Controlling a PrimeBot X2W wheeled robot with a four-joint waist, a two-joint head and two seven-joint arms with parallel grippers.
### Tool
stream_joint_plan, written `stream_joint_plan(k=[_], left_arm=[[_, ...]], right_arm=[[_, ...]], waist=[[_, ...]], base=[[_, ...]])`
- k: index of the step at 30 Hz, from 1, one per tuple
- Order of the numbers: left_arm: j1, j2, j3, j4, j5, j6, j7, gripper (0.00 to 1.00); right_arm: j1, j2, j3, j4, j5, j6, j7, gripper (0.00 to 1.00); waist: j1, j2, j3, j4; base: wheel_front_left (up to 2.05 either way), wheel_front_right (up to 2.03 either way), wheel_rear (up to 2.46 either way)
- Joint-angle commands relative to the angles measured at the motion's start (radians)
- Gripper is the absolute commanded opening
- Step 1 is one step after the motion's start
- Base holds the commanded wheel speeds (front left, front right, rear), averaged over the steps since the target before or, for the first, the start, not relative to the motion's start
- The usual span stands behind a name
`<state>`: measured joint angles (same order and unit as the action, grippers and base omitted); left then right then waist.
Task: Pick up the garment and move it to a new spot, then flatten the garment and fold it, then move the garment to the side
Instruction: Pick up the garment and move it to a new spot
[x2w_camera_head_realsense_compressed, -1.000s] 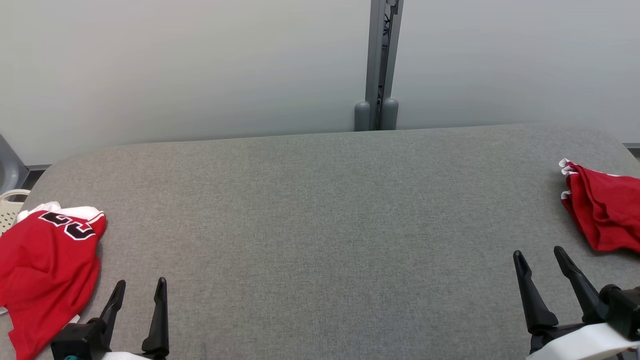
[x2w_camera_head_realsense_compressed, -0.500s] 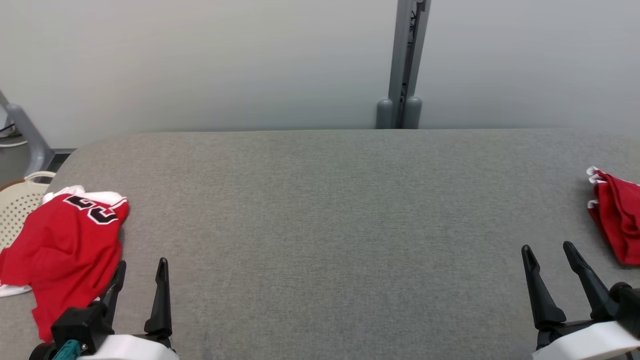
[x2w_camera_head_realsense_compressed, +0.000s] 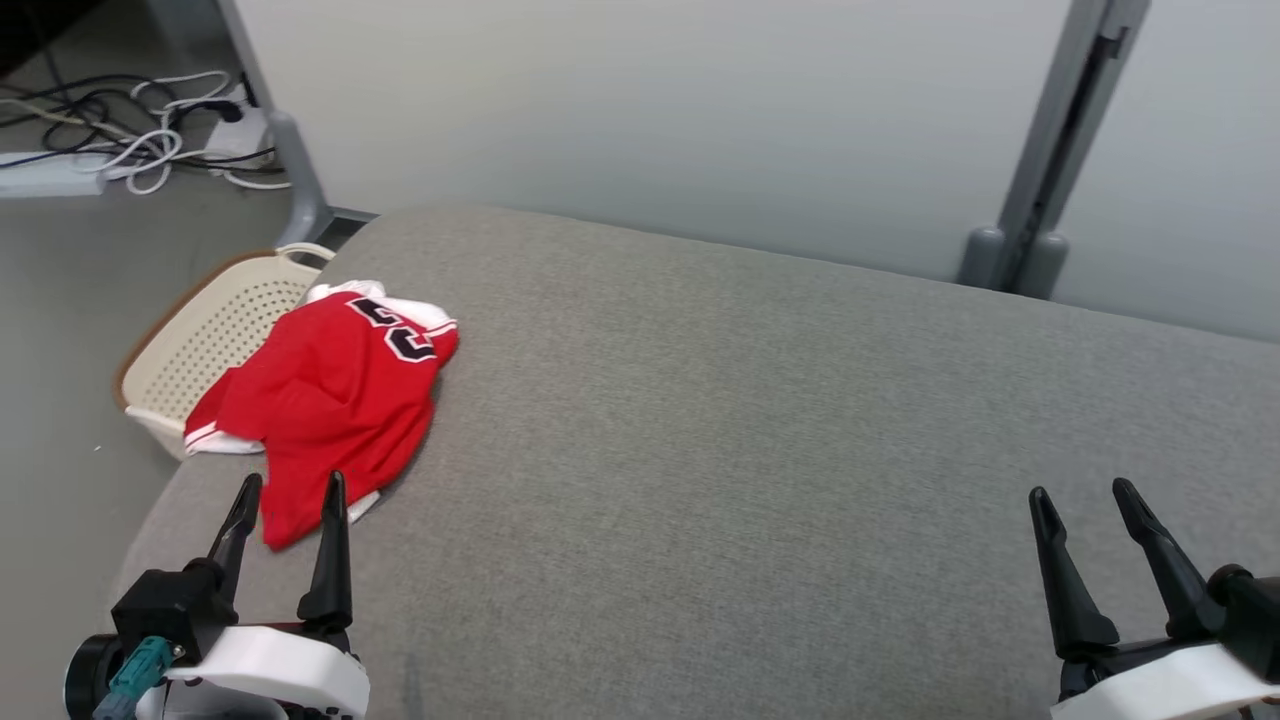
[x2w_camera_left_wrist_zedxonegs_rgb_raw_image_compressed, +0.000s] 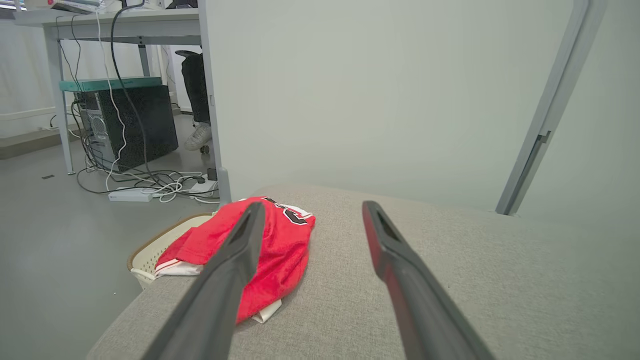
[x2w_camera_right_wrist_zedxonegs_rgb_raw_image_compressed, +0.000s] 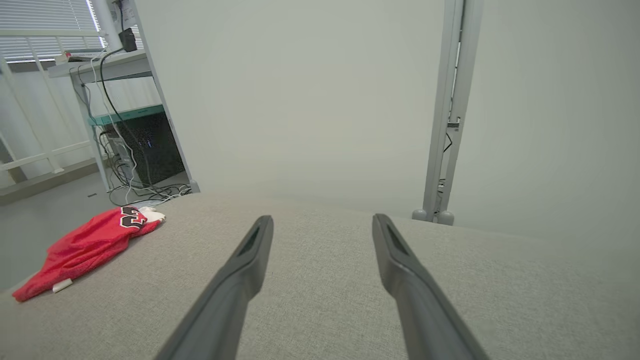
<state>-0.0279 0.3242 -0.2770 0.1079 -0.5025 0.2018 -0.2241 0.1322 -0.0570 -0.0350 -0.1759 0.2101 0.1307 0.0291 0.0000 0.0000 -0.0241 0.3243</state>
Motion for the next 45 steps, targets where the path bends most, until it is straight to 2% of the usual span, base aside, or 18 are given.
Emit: stream_joint_plan(k=[1, 8, 19, 23, 30, 37, 45], left_arm=[[-0.016, 0.003, 0.003, 0.006, -0.003, -0.007, -0.006, 1.00], [-0.041, 0.005, 0.003, 0.041, -0.003, -0.034, -0.021, 1.00], [-0.090, -0.013, 0.013, 0.073, 0.005, -0.053, -0.035, 1.00], [-0.149, -0.034, 0.032, 0.075, 0.007, -0.062, -0.040, 1.00], [-0.323, -0.068, 0.084, 0.125, 0.027, -0.097, -0.040, 1.00], [-0.472, -0.073, 0.113, 0.277, 0.023, -0.141, -0.040, 1.00], [-0.638, -0.060, 0.134, 0.646, -0.035, -0.227, -0.025, 1.00]], right_arm=[[-0.003, 0.000, -0.001, 0.002, -0.002, 0.000, -0.004, 1.00], [-0.009, 0.003, 0.006, 0.000, -0.013, 0.000, 0.001, 1.00], [-0.010, 0.004, 0.007, -0.017, -0.015, 0.000, 0.007, 1.00], [-0.033, 0.001, 0.008, -0.040, -0.018, 0.000, 0.024, 1.00], [-0.118, -0.059, 0.015, -0.097, -0.020, 0.000, 0.069, 1.00], [-0.182, -0.092, 0.022, -0.131, -0.010, 0.000, 0.085, 1.00], [-0.247, -0.110, 0.040, -0.133, 0.007, 0.000, 0.071, 1.00]], waist=[[0.0000, 0.0000, 0.003, 0.051], [0.0000, 0.0000, 0.006, 0.100], [0.0000, 0.0000, 0.025, 0.113], [0.0000, 0.0000, 0.072, 0.098], [0.0000, 0.0000, 0.218, 0.029], [0.0000, 0.0000, 0.338, -0.036], [0.0000, 0.0000, 0.447, -0.099]], base=[[0.00, 0.00, 0.00], [0.00, 0.00, 0.00], [0.00, 0.00, 0.00], [0.00, 0.00, 0.00], [0.00, 0.00, 0.00], [0.00, 0.00, 0.00], [0.00, 0.00, 0.00]])
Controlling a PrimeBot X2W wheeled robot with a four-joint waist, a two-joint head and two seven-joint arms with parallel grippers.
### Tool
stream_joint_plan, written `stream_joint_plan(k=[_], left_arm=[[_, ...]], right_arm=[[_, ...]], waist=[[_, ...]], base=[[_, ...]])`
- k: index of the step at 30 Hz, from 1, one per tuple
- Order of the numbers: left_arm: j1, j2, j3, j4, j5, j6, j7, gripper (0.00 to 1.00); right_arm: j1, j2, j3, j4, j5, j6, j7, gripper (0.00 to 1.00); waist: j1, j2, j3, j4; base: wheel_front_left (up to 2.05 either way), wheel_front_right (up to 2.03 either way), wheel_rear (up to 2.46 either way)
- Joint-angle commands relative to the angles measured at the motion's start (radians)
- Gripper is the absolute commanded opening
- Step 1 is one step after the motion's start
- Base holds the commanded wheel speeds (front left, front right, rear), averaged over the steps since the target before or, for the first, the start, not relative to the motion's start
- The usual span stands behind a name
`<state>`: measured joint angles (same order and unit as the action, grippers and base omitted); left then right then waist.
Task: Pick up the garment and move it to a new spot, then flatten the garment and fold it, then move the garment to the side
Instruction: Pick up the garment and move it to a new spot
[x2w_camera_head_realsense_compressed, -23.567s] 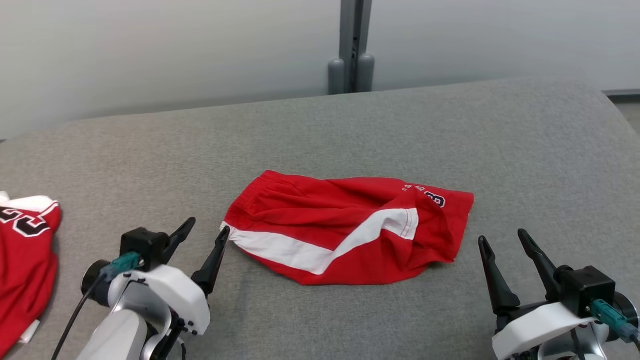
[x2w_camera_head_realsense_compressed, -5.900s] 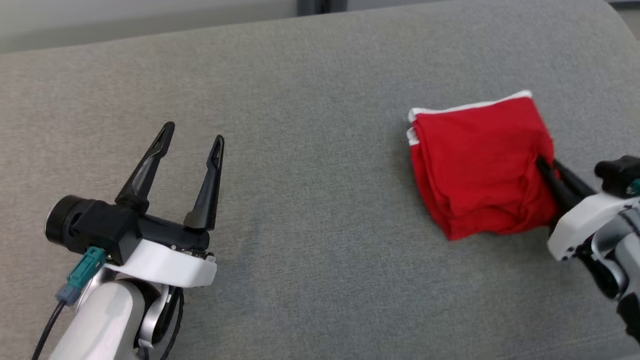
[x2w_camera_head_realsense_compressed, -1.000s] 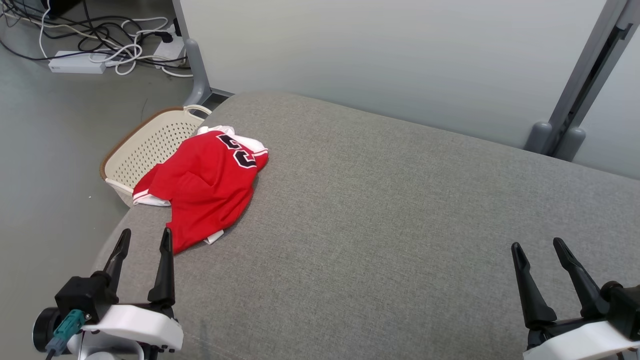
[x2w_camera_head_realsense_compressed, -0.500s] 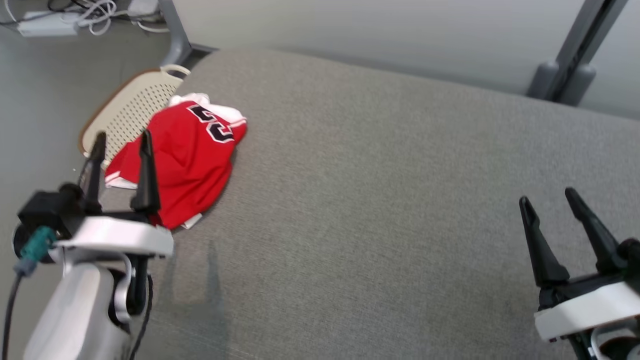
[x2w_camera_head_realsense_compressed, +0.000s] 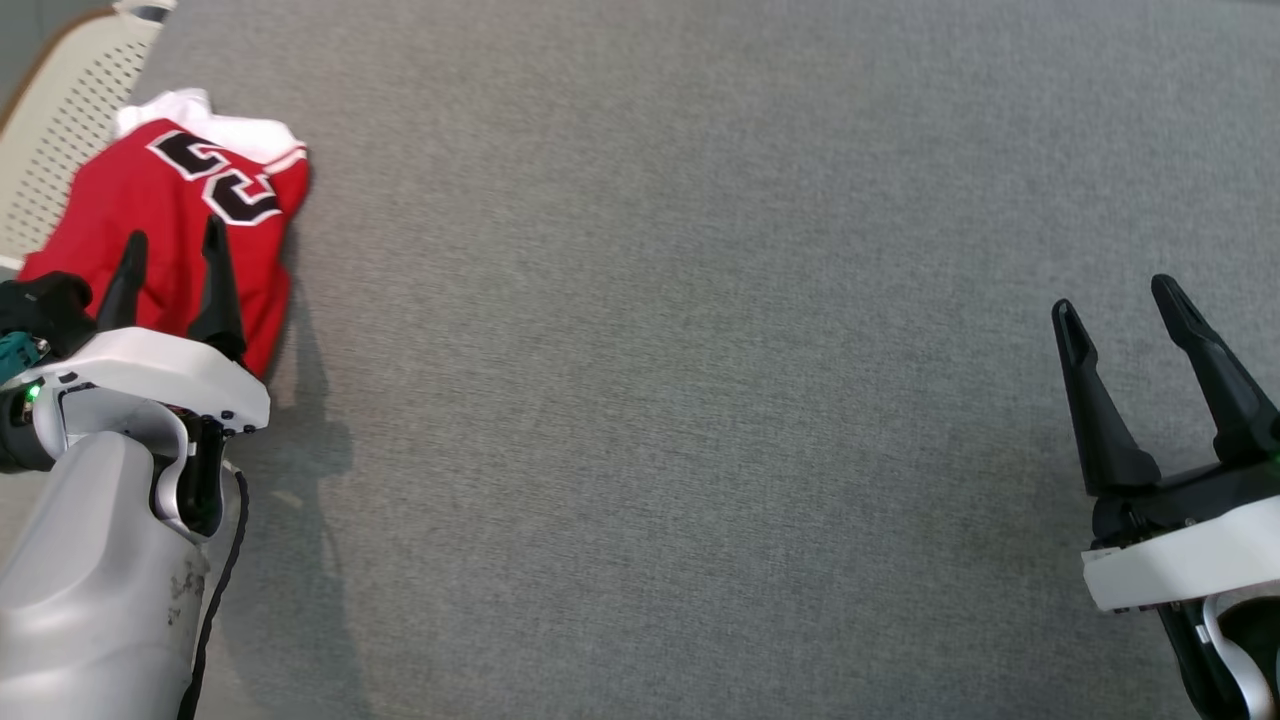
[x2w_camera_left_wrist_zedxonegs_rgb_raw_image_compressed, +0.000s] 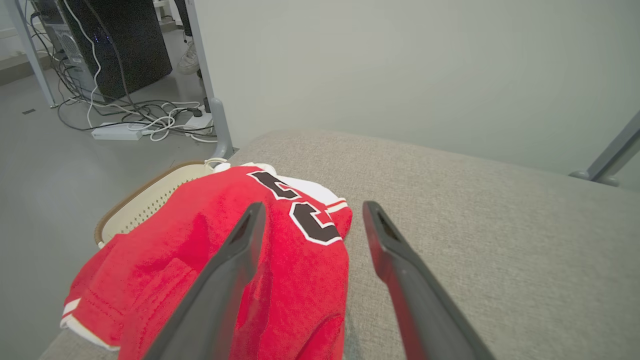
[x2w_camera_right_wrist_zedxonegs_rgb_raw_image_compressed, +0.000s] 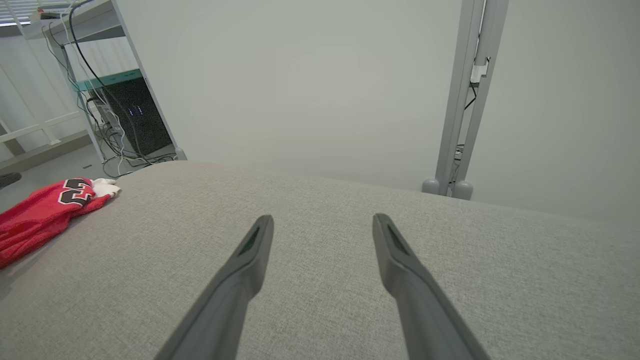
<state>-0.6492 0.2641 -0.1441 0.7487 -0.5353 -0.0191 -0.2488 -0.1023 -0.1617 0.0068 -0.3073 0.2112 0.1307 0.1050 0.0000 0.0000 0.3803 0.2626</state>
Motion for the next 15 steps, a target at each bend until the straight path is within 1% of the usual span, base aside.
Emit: stream_joint_plan(k=[1, 6, 9, 11, 12, 13, 14, 15], left_arm=[[-0.034, -0.001, 0.003, 0.046, -0.010, -0.013, 0.007, 1.00], [-0.106, -0.005, 0.006, 0.228, -0.040, -0.033, 0.067, 1.00], [-0.140, -0.008, 0.003, 0.309, -0.050, -0.033, 0.109, 1.00], [-0.159, -0.008, -0.003, 0.342, -0.049, -0.044, 0.118, 1.00], [-0.164, -0.008, -0.007, 0.356, -0.047, -0.046, 0.118, 0.95], [-0.169, -0.009, -0.010, 0.367, -0.045, -0.051, 0.112, 0.44], [-0.175, -0.009, -0.011, 0.371, -0.045, -0.053, 0.098, 0.00], [-0.178, -0.005, -0.015, 0.378, -0.037, -0.052, 0.082, 0.00]], right_arm=[[-0.019, -0.007, -0.001, -0.001, 0.007, 0.000, -0.008, 1.00], [-0.041, -0.016, 0.005, 0.003, 0.010, 0.000, -0.015, 1.00], [-0.053, -0.018, 0.008, 0.008, 0.010, 0.000, -0.018, 1.00], [-0.059, -0.020, 0.012, 0.013, 0.013, 0.000, -0.020, 1.00], [-0.062, -0.020, 0.014, 0.015, 0.013, 0.000, -0.021, 1.00], [-0.066, -0.020, 0.011, 0.018, 0.013, 0.000, -0.022, 1.00], [-0.070, -0.019, 0.010, 0.020, 0.011, 0.000, -0.025, 1.00], [-0.073, -0.018, 0.011, 0.023, 0.011, 0.000, -0.030, 1.00]], waist=[[0.0000, 0.0000, 0.052, -0.040], [0.0000, 0.0000, 0.090, -0.053], [0.0000, 0.0000, 0.103, -0.056], [0.0000, 0.0000, 0.108, -0.059], [0.0000, 0.0000, 0.110, -0.061], [0.0000, 0.0000, 0.110, -0.063], [0.0000, 0.0000, 0.109, -0.065], [0.0000, 0.0000, 0.106, -0.067]], base=[[0.00, 0.00, 0.00], [0.00, 0.00, 0.00], [0.00, 0.00, 0.00], [0.00, 0.00, 0.00], [0.00, 0.00, 0.00], [0.00, 0.00, 0.00], [0.00, 0.00, 0.00], [0.00, 0.00, 0.00]])
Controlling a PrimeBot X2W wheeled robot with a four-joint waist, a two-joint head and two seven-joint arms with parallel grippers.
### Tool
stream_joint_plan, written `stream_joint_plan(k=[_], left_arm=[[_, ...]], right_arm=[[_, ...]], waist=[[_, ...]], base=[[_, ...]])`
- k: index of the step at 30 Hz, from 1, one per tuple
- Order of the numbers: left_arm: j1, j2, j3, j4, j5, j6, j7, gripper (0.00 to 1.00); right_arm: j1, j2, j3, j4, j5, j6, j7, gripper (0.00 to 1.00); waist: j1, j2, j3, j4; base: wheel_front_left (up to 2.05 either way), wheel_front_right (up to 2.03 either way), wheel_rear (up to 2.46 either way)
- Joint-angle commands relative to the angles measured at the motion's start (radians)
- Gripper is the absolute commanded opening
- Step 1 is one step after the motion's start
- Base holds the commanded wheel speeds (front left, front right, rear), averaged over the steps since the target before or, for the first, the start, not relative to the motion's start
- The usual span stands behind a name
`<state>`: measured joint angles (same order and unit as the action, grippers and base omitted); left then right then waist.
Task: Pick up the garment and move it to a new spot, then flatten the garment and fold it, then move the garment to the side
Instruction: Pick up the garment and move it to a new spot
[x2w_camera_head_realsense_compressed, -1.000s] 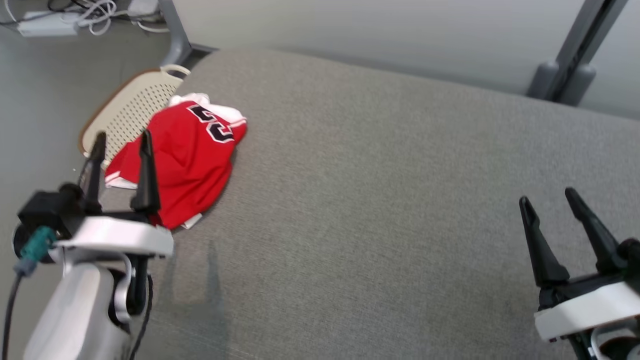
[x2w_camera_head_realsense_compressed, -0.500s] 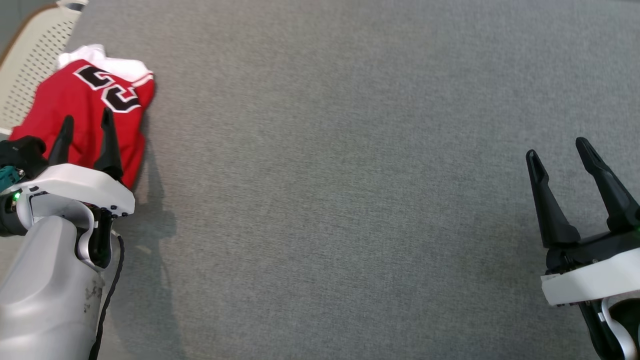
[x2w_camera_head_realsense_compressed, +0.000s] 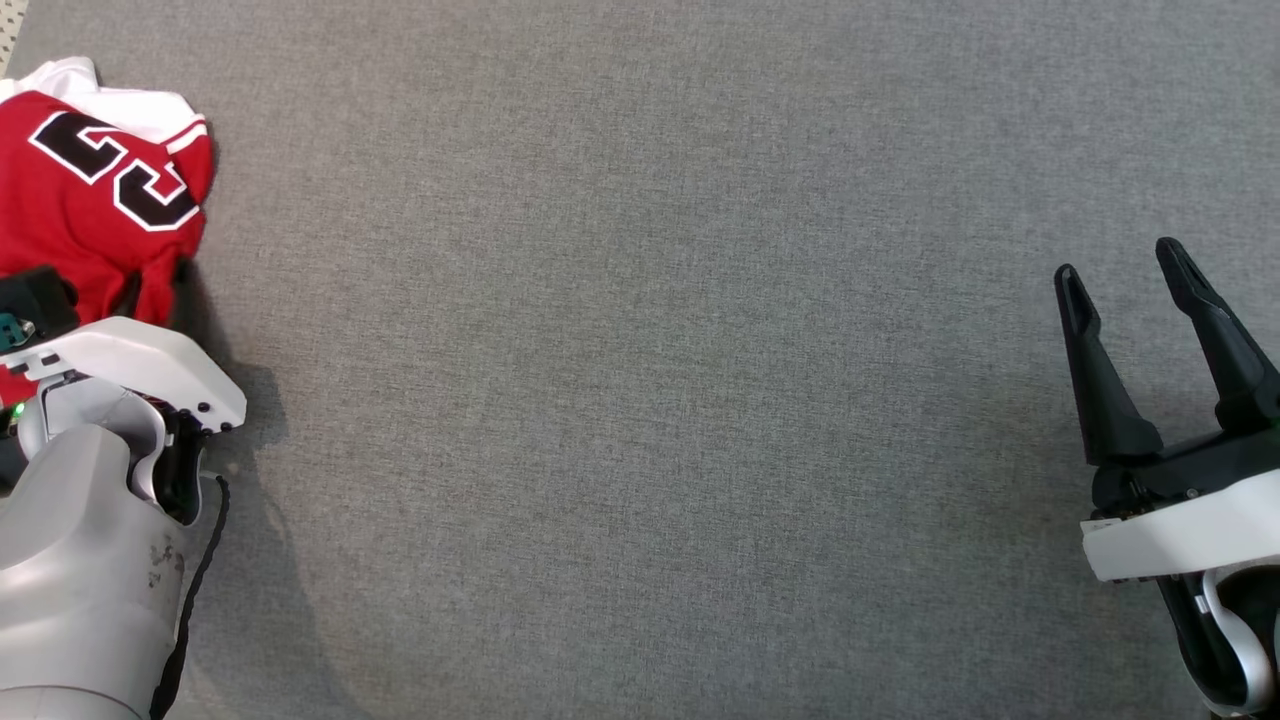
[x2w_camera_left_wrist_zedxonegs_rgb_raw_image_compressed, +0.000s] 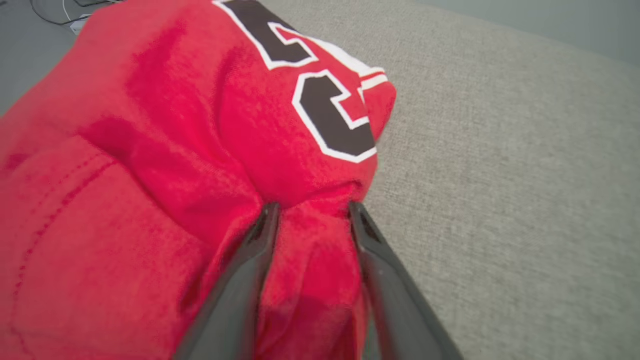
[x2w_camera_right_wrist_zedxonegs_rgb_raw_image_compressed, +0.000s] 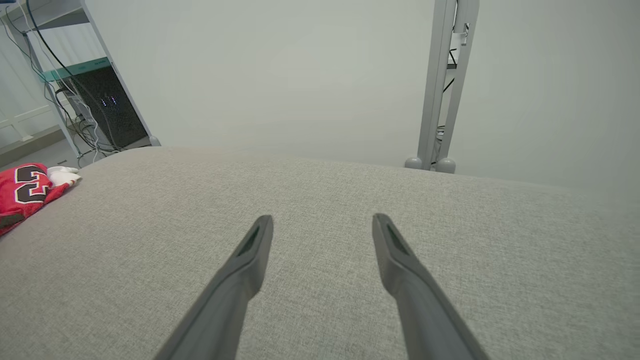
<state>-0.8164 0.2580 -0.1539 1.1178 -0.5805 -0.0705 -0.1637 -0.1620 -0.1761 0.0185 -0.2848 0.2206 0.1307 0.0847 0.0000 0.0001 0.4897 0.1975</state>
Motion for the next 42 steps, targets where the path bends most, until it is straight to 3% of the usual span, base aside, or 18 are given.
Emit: stream_joint_plan(k=[1, 10, 17, 22, 33, 38, 42], left_arm=[[-0.012, 0.003, -0.005, 0.014, 0.008, -0.001, -0.017, 0.00], [0.036, 0.029, 0.008, -0.069, 0.036, 0.009, -0.101, 0.00], [0.221, 0.054, 0.083, -0.428, 0.108, 0.067, -0.102, 0.00], [0.352, 0.053, 0.091, -0.584, 0.132, 0.101, -0.102, 0.00], [0.675, 0.058, 0.066, -0.996, 0.155, 0.213, 0.034, 0.00], [0.751, 0.049, 0.029, -1.120, 0.171, 0.236, 0.079, 0.00], [0.757, 0.027, -0.011, -1.161, 0.172, 0.228, 0.097, 0.00]], right_arm=[[-0.014, -0.001, 0.002, 0.006, 0.002, 0.000, -0.013, 1.00], [0.013, 0.023, -0.005, 0.056, 0.005, 0.000, -0.052, 1.00], [0.072, 0.057, -0.004, 0.092, 0.006, 0.000, -0.071, 1.00], [0.112, 0.072, 0.002, 0.115, 0.008, 0.000, -0.075, 1.00], [0.200, 0.087, 0.022, 0.133, 0.008, 0.000, -0.066, 1.00], [0.215, 0.088, 0.027, 0.131, 0.009, 0.000, -0.058, 1.00], [0.203, 0.080, 0.035, 0.129, 0.015, 0.000, -0.064, 1.00]], waist=[[0.0000, -0.0001, -0.008, -0.006], [0.0000, -0.0001, -0.103, -0.023], [0.0000, -0.0001, -0.232, -0.048], [0.0000, -0.0001, -0.306, -0.067], [0.0000, -0.0001, -0.437, -0.137], [0.0000, -0.0001, -0.454, -0.170], [0.0000, -0.0001, -0.446, -0.210]], base=[[0.00, 0.00, 0.00], [0.00, 0.00, 0.00], [0.00, 0.00, 0.00], [0.00, 0.00, 0.00], [0.00, 0.00, 0.00], [0.00, 0.00, 0.00], [0.00, 0.00, 0.00]])
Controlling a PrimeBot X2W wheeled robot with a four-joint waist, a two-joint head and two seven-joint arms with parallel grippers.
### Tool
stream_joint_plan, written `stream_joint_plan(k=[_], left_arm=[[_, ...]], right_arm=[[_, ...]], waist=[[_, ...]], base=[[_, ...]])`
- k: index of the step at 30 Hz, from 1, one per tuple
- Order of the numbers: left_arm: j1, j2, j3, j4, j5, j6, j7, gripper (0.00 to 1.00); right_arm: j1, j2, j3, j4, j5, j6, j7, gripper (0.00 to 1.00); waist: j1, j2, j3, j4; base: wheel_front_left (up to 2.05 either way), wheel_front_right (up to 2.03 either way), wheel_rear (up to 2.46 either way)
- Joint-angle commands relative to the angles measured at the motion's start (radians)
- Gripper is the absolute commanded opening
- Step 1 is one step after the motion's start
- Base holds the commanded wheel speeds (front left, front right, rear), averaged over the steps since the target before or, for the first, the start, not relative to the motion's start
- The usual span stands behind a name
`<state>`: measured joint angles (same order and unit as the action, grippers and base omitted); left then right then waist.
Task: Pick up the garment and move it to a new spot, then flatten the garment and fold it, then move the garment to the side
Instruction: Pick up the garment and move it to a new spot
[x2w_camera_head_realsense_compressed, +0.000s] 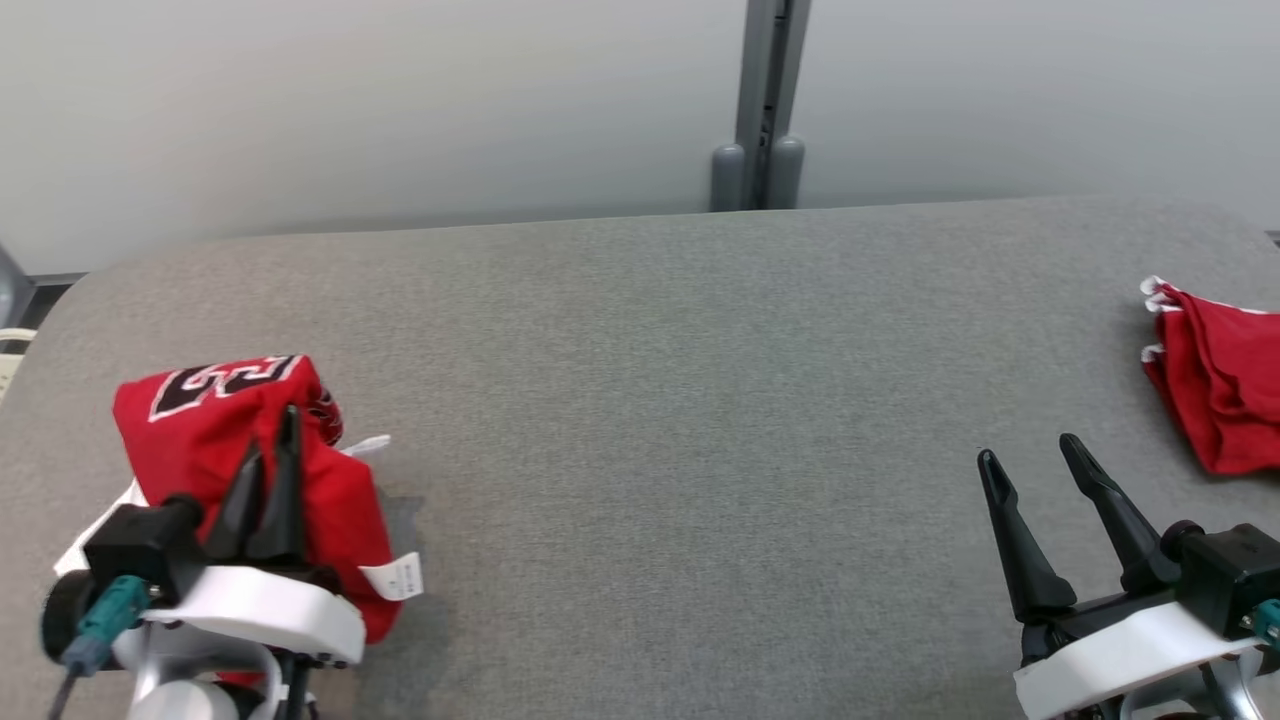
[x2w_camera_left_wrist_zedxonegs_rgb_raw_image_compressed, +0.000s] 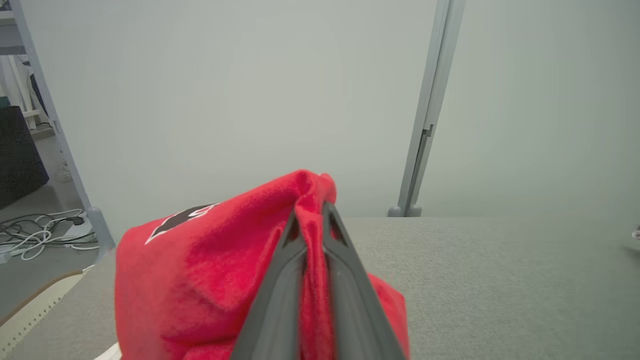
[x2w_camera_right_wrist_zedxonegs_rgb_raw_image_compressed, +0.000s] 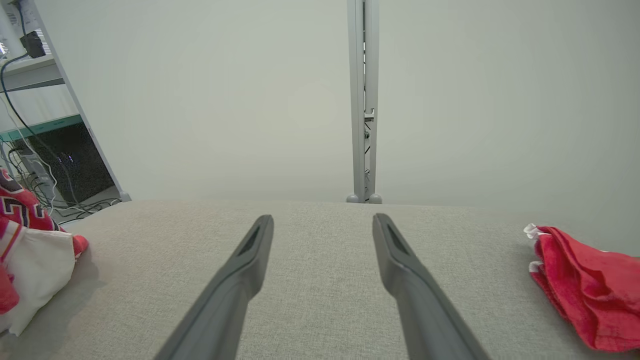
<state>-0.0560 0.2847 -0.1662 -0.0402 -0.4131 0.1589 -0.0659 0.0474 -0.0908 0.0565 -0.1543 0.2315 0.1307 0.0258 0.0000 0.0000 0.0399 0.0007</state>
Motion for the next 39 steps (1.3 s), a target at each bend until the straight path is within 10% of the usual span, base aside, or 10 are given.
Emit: stream_joint_plan(k=[1, 21, 34, 36, 39], left_arm=[[-0.014, -0.006, -0.012, -0.007, 0.008, -0.008, -0.001, 0.00], [-0.453, -0.186, -0.269, 0.245, 0.045, -0.169, -0.019, 0.00], [-0.535, -0.227, -0.435, 0.500, 0.001, -0.244, -0.025, 0.00], [-0.540, -0.229, -0.448, 0.526, -0.005, -0.240, -0.038, 1.00], [-0.534, -0.231, -0.458, 0.547, -0.024, -0.237, -0.069, 1.00]], right_arm=[[-0.009, -0.007, -0.003, 0.000, 0.005, 0.000, -0.004, 1.00], [-0.121, 0.002, 0.025, 0.066, 0.053, 0.000, -0.092, 1.00], [-0.156, 0.023, 0.047, 0.124, 0.077, 0.000, -0.158, 1.00], [-0.162, 0.024, 0.046, 0.136, 0.080, 0.000, -0.166, 1.00], [-0.163, 0.024, 0.046, 0.153, 0.089, 0.000, -0.176, 1.00]], waist=[[0.0000, 0.0000, 0.008, -0.024], [0.0000, 0.0000, 0.234, -0.297], [0.0000, 0.0000, 0.294, -0.361], [0.0000, 0.0000, 0.288, -0.358], [0.0000, 0.0000, 0.269, -0.346]], base=[[0.00, 0.00, 0.00], [0.00, 0.00, 0.00], [0.00, 0.00, 0.00], [0.00, 0.00, 0.00], [0.00, 0.00, 0.00]])
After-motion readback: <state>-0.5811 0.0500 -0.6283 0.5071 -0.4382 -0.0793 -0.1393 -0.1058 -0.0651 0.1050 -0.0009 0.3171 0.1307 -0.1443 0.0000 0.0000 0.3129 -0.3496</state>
